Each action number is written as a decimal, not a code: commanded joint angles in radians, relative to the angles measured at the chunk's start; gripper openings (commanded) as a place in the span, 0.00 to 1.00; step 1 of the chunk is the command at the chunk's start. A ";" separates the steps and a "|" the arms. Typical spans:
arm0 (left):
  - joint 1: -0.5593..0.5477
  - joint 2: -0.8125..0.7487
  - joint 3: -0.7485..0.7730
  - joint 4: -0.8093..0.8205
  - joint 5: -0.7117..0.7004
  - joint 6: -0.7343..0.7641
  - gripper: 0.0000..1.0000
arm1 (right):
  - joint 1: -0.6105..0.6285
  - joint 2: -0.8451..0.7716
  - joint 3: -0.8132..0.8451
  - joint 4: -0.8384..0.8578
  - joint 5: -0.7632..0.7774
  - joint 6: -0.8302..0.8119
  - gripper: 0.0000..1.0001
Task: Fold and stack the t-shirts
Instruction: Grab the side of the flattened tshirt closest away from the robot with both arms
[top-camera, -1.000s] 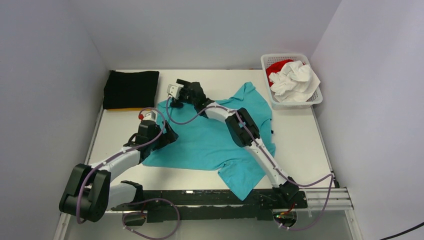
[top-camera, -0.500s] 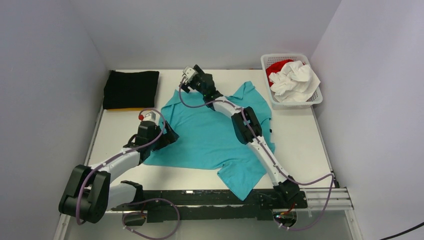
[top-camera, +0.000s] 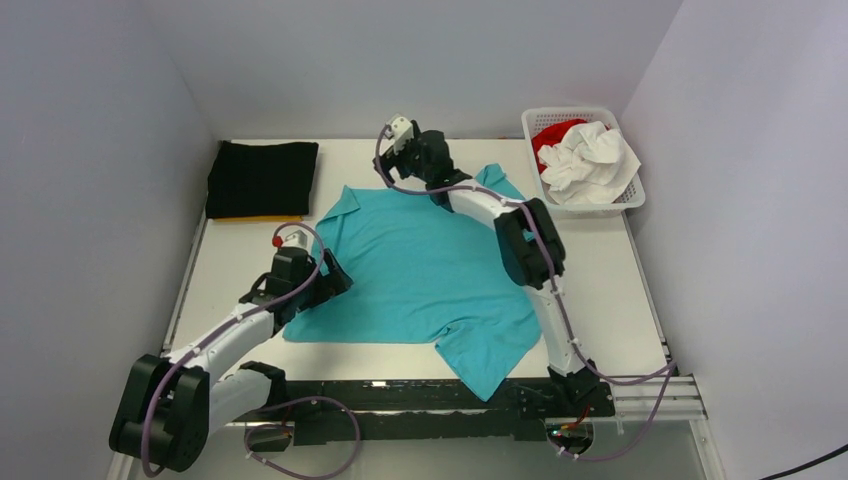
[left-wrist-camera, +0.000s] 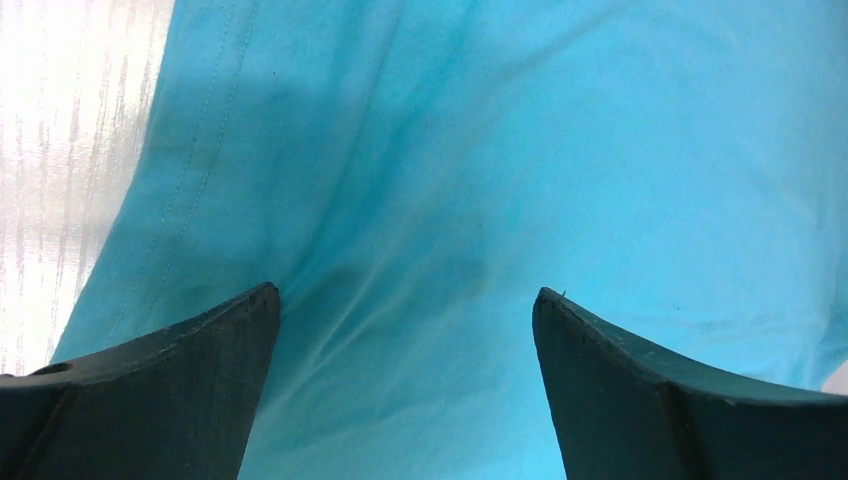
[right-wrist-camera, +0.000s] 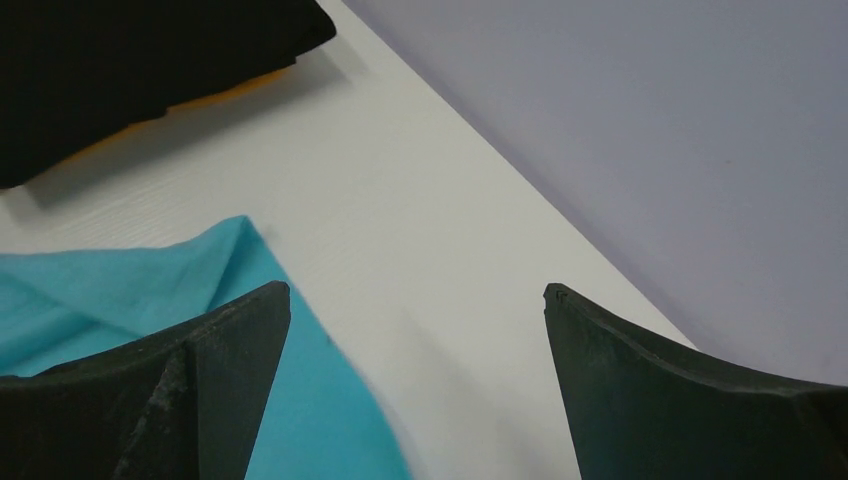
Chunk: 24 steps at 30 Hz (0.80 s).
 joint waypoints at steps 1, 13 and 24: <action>-0.001 -0.036 -0.004 -0.041 -0.029 -0.007 0.99 | -0.016 -0.233 -0.216 -0.025 -0.060 -0.090 1.00; -0.011 0.030 0.128 0.059 0.005 -0.021 0.99 | -0.233 -0.510 -0.517 -0.224 0.156 0.211 1.00; -0.170 0.310 0.394 0.205 0.107 0.053 0.99 | -0.247 -0.471 -0.599 -0.264 0.189 -0.648 0.98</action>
